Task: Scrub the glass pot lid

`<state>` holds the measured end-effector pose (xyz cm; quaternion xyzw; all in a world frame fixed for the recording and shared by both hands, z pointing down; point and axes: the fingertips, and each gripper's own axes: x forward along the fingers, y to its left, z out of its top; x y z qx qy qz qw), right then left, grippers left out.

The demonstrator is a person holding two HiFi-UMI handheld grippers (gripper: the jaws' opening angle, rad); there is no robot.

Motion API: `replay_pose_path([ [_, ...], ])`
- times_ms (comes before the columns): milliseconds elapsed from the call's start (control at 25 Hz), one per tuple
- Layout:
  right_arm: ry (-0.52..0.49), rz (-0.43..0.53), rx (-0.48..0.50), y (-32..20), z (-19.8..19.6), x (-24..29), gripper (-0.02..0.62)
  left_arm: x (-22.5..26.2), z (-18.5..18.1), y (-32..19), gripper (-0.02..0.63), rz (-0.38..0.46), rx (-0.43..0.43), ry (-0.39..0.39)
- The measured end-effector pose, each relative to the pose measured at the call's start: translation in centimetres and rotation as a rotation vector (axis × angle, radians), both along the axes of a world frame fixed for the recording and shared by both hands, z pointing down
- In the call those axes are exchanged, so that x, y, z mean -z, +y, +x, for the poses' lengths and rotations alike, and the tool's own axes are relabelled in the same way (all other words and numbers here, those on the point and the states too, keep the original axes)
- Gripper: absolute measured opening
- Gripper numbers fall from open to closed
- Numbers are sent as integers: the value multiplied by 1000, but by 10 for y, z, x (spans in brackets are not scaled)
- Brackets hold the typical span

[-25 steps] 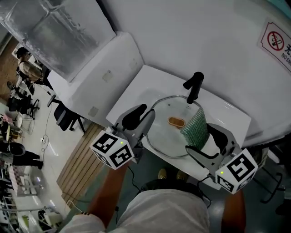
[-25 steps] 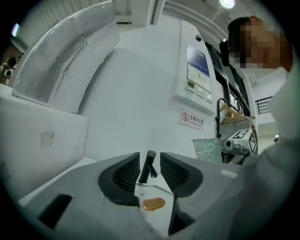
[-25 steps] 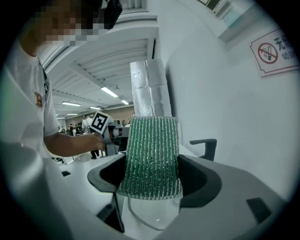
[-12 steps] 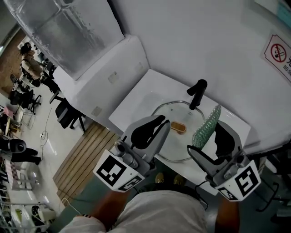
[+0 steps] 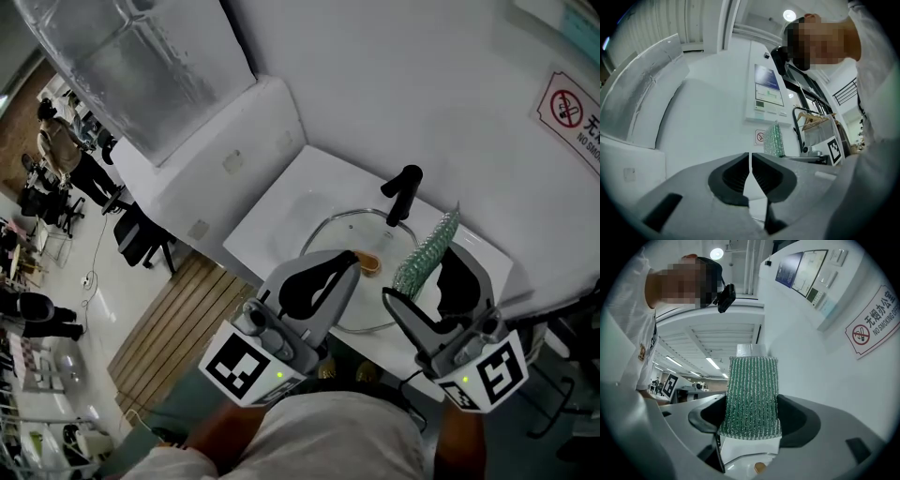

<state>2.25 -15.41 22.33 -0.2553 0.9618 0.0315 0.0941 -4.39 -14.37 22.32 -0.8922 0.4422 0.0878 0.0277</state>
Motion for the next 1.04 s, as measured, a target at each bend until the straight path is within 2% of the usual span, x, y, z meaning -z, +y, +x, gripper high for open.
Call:
replay_pose_path([
  [1040,5,-9,11,20,9,-5,337,2,11,15,15,4,-6,-22],
])
